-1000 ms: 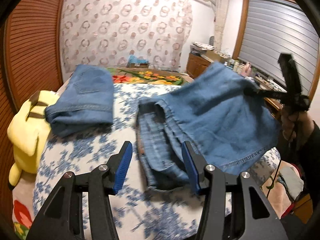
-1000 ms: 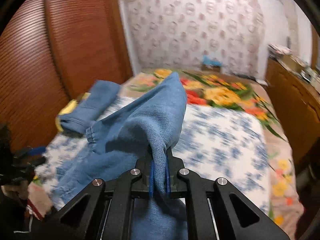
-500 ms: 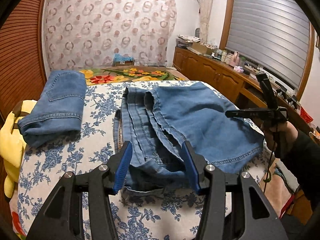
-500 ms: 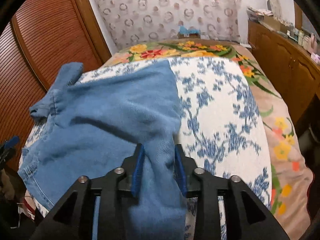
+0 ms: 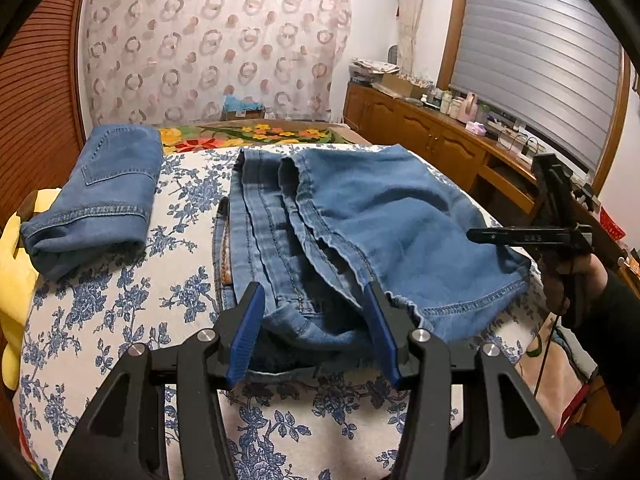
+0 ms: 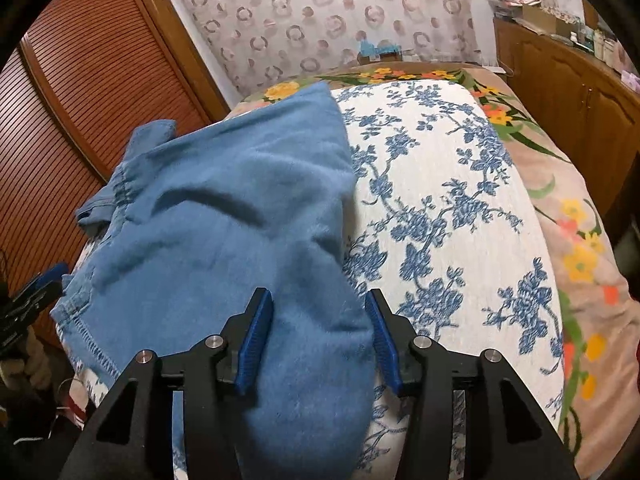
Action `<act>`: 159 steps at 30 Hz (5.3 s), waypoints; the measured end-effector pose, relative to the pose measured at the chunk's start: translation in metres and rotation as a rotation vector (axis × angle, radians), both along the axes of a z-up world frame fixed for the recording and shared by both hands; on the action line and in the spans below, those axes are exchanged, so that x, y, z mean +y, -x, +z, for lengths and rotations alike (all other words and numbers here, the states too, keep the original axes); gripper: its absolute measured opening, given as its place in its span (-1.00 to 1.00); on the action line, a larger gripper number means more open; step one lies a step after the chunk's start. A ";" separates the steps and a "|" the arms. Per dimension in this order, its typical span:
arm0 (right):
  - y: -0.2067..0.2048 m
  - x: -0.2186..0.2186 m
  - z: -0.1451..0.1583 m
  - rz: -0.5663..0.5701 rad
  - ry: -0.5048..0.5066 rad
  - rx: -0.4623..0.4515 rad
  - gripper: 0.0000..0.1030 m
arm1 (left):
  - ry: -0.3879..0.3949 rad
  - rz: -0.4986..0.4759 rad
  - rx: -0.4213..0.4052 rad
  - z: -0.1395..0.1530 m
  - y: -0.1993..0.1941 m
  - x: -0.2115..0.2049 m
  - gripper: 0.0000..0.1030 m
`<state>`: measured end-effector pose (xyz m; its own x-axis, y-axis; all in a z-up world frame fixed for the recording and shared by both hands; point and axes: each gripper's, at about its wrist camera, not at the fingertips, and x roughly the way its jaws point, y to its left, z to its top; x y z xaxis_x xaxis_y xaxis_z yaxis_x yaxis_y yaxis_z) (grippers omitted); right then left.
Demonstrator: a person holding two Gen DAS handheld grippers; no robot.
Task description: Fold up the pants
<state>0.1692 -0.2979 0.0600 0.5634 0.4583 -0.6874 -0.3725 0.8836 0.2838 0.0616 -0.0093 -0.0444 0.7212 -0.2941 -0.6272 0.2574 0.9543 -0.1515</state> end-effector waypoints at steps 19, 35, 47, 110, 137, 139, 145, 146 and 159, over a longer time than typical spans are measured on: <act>0.051 0.138 0.118 0.323 -0.032 -0.293 -0.86 | 0.031 0.110 -0.027 0.008 0.025 0.054 0.01; 0.036 0.254 0.019 0.526 0.093 -0.098 -0.75 | 0.059 0.254 -0.018 -0.005 0.045 0.117 0.01; 0.048 0.189 0.086 0.390 0.098 -0.281 0.02 | 0.082 0.161 -0.071 0.023 0.037 0.085 0.01; -0.146 0.397 0.124 0.633 -0.335 -0.336 -0.60 | 0.167 0.315 -0.239 0.089 -0.004 0.251 -0.85; -0.258 0.418 -0.004 0.445 0.124 -0.381 -0.07 | 0.003 0.355 0.001 0.016 -0.149 0.251 -0.83; -0.275 0.421 -0.018 0.429 0.153 -0.317 -0.07 | -0.005 0.362 0.004 0.016 -0.149 0.250 -0.80; -0.292 0.410 -0.022 0.368 0.142 -0.245 -0.07 | -0.036 0.388 0.003 0.023 -0.142 0.243 -0.76; -0.286 0.407 -0.017 0.354 0.148 -0.249 -0.07 | -0.045 0.395 0.001 0.025 -0.140 0.242 -0.75; -0.129 0.327 0.002 0.271 0.117 -0.336 -0.07 | -0.048 0.365 -0.113 0.071 -0.085 0.203 -0.08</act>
